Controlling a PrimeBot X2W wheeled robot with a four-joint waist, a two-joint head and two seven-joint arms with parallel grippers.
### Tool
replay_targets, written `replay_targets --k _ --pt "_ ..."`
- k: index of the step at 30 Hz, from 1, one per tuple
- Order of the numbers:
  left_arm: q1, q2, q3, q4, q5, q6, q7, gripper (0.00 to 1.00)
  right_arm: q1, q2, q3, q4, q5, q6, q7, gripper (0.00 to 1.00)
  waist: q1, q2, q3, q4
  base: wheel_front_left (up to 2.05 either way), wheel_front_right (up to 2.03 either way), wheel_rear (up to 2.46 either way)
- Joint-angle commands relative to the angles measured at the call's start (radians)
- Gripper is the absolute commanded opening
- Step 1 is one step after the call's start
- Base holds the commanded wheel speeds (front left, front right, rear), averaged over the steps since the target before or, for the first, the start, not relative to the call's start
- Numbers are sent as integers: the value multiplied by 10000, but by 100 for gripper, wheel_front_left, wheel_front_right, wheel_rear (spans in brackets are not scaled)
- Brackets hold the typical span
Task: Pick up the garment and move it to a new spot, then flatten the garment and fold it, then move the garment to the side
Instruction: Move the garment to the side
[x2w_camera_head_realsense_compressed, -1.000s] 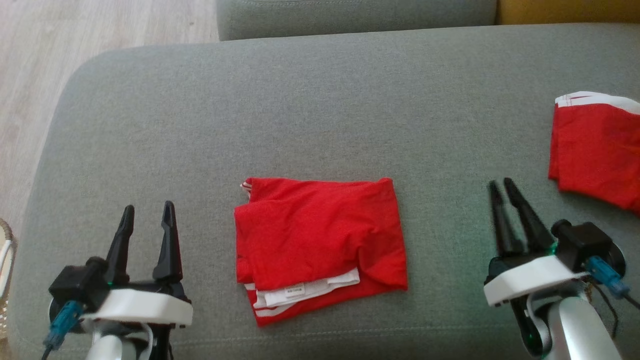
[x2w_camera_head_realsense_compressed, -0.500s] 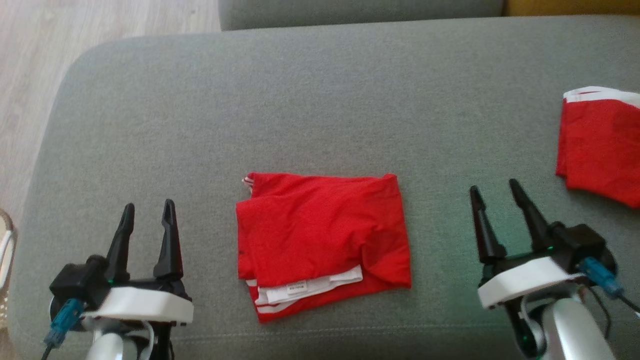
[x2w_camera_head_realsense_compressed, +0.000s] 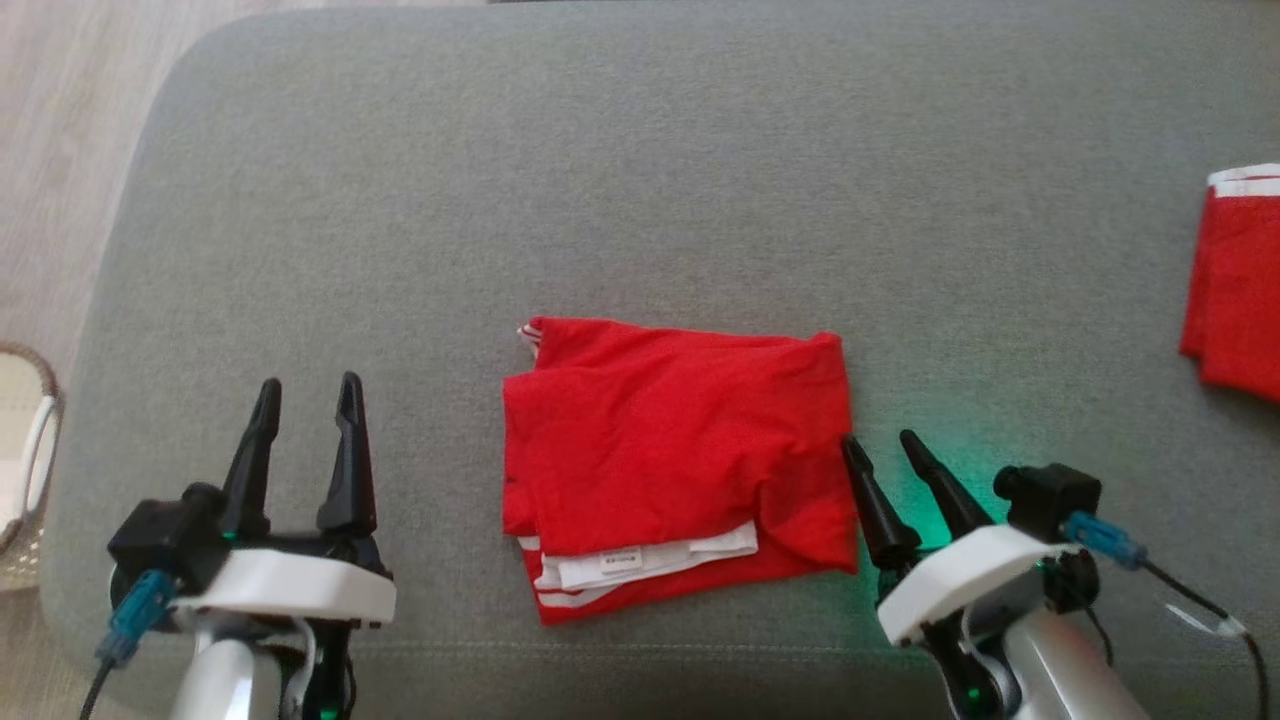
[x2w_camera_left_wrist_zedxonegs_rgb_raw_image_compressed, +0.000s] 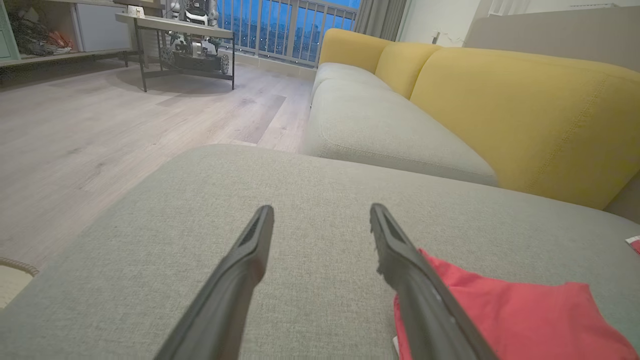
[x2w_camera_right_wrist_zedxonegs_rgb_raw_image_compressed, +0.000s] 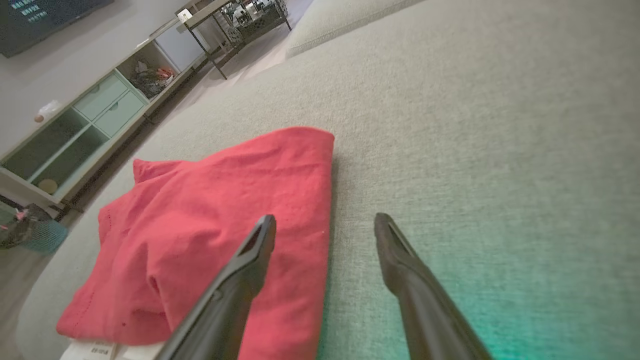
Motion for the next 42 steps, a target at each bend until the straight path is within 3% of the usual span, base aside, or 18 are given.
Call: replay_targets --k 1,12,13,14,19,24,31,36,42 --pt "-433 79 255 -265 31 -30 -53 100 -459 13 328 -31 330 -2 -91 100 -1 0 54 88 0 0 0" --pt "-580 79 294 -185 208 -99 -53 100 -1770 13 1741 2541 2203 -2 -125 100 -1 0 206 413 0 0 0" --pt "-588 79 327 -186 243 -104 -53 100 -1884 13 1872 2717 2214 -2 -166 43 -1 0 210 424 0 0 0" --pt "-601 79 390 -182 270 -109 -53 100 -2002 13 1961 2903 2098 -2 -237 0 -1 0 209 431 0 0 0" --pt "-729 79 824 -176 376 -129 -53 100 -2464 13 1731 3787 983 -2 -543 0 -1 0 126 406 0 0 0" --pt "-738 79 963 -261 417 -145 -53 100 -2782 13 1188 3796 -435 -2 -623 0 -1 0 14 157 0 0 0" --pt "-662 79 713 -411 348 -155 -53 100 -2813 13 16 2530 -3059 -2 -625 0 -1 0 -15 -489 0 0 0" --pt "-852 111 413 -650 487 -158 -53 100 -3172 13 -605 1241 -4300 -2 75 0 -1 0 351 -1265 0 0 0" --pt "-1700 837 -503 -881 877 -159 -53 100 -4085 -33 -1473 -320 -5192 -2 1234 0 -1 0 1273 -2241 0 0 0"
